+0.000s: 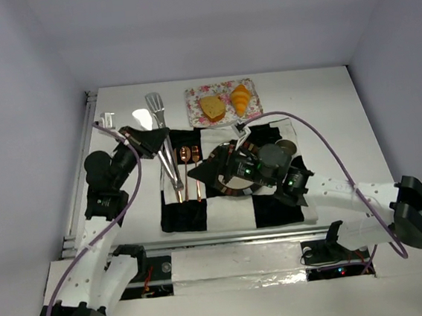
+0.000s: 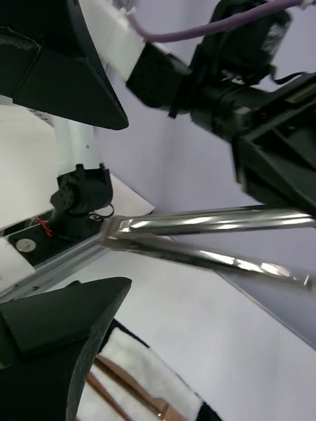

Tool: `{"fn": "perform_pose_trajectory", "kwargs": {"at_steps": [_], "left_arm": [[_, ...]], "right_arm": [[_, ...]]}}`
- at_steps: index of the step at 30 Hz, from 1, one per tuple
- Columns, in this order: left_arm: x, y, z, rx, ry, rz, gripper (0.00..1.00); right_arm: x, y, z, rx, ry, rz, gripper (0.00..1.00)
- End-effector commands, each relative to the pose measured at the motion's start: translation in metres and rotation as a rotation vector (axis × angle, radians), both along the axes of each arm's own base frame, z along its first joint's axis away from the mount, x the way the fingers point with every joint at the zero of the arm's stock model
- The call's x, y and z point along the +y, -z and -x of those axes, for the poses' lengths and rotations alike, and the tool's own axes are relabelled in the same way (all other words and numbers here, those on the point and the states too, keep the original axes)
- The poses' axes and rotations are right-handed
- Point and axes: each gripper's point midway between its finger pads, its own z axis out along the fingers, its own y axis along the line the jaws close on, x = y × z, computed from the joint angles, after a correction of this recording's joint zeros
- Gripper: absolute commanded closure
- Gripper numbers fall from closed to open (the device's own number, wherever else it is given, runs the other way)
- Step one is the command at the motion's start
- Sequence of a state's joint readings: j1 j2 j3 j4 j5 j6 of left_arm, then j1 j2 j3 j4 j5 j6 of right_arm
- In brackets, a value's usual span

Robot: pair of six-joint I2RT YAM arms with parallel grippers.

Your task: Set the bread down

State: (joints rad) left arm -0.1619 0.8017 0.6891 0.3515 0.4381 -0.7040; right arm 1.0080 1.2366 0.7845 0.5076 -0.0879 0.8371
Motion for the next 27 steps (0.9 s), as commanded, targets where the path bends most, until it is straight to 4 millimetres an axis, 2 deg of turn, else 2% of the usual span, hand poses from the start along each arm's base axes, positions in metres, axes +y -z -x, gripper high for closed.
{"fn": "perform_pose_trajectory", "kwargs": {"at_steps": [1,2,3,4,6,7,9,14,16,17,20,22,27], "left_arm": [[-0.029,-0.051,0.058,-0.155,0.287,0.195,1.0],[-0.031,-0.054,0.065,-0.171,0.318,0.216,1.0],[-0.034,-0.068,0.081,-0.264,0.376,0.227,1.0],[-0.035,-0.061,0.088,-0.232,0.417,0.282,1.0],[-0.036,-0.071,0.106,-0.309,0.475,0.311,1.0],[-0.036,-0.065,0.107,-0.298,0.488,0.324,1.0],[-0.038,-0.07,0.119,-0.323,0.535,0.357,1.0],[-0.036,-0.06,0.127,-0.333,0.568,0.394,1.0],[-0.037,-0.059,0.133,-0.339,0.595,0.415,1.0],[-0.037,-0.059,0.135,-0.343,0.6,0.419,1.0],[-0.038,-0.06,0.138,-0.348,0.615,0.432,1.0],[-0.038,-0.061,0.137,-0.354,0.612,0.429,1.0],[-0.039,-0.06,0.138,-0.352,0.616,0.428,1.0]], "right_arm": [[0.011,-0.039,-0.005,-0.089,-0.01,-0.101,0.0],[0.016,-0.033,-0.002,-0.072,-0.041,-0.1,0.0],[0.018,-0.031,-0.003,-0.065,-0.045,-0.1,0.0],[0.02,-0.029,-0.004,-0.052,-0.046,-0.096,0.0],[0.026,-0.018,-0.005,-0.018,-0.056,-0.087,0.0],[0.028,-0.017,-0.006,-0.01,-0.059,-0.091,0.0],[0.034,-0.009,-0.003,0.004,-0.09,-0.089,0.0],[0.046,-0.014,0.012,0.005,-0.209,-0.172,0.0],[0.049,-0.017,0.013,0.003,-0.227,-0.209,0.04],[0.054,-0.009,0.012,0.029,-0.24,-0.205,0.06],[0.061,-0.006,0.014,0.049,-0.274,-0.238,0.11],[0.062,-0.007,0.015,0.048,-0.287,-0.262,0.18],[0.062,-0.003,0.011,0.061,-0.267,-0.272,0.29]]}}
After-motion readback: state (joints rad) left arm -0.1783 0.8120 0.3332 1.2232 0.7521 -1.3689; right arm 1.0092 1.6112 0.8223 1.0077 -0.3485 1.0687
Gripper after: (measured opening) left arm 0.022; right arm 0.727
